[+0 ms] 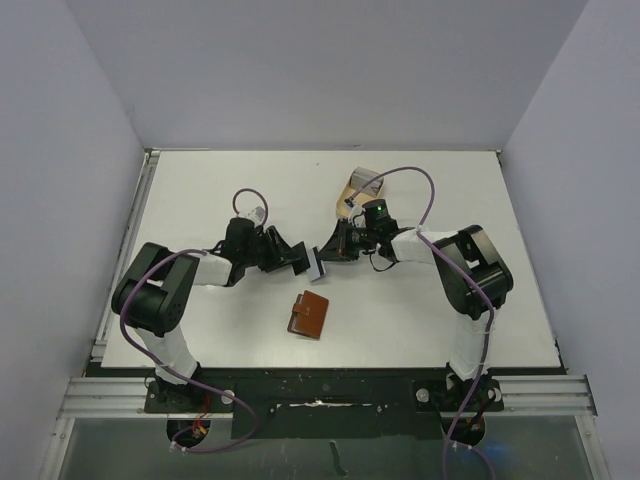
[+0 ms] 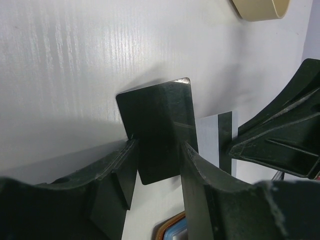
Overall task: Put the credit cards into the card holder
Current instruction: Pick up the credit card from the center of the board.
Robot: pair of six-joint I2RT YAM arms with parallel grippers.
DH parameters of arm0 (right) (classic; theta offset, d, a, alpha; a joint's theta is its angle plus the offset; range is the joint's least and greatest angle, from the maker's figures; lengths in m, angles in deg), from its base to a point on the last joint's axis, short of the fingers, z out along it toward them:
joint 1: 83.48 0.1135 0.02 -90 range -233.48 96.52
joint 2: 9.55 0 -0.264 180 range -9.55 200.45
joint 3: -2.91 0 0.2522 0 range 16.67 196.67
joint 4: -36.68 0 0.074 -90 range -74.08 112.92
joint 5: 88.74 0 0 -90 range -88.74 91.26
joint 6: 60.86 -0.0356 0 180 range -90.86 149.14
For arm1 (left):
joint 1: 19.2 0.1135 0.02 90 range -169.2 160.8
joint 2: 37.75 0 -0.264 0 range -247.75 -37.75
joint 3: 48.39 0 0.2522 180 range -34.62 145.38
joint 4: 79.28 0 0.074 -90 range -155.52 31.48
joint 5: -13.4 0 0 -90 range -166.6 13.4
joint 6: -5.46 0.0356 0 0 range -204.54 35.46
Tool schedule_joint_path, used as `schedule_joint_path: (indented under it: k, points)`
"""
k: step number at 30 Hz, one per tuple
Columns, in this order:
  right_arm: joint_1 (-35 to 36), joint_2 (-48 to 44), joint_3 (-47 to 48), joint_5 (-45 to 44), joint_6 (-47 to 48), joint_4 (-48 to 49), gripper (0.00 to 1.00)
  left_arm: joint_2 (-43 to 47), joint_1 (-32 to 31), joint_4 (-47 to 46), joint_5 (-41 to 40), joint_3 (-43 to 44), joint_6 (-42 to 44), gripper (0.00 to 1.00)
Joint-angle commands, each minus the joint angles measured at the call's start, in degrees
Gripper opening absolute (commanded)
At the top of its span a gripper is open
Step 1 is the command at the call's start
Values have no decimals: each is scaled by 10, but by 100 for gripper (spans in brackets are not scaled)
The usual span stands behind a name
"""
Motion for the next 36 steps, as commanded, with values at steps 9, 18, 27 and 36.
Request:
schedule_joint_path:
  k: [9, 18, 27, 36]
  points:
    - [-5, 15, 32, 24, 20, 20, 0, -32, -1, 56, 29, -14, 39, 50]
    - [1, 9, 36, 36, 23, 33, 0, -40, -1, 52, 37, -9, 43, 56]
    - [5, 7, 34, 40, 23, 42, 0, -30, 2, 25, 50, -22, 32, 62]
    - [9, 0, 31, 38, 26, 42, 0, -33, 7, 9, 60, -28, 21, 64]
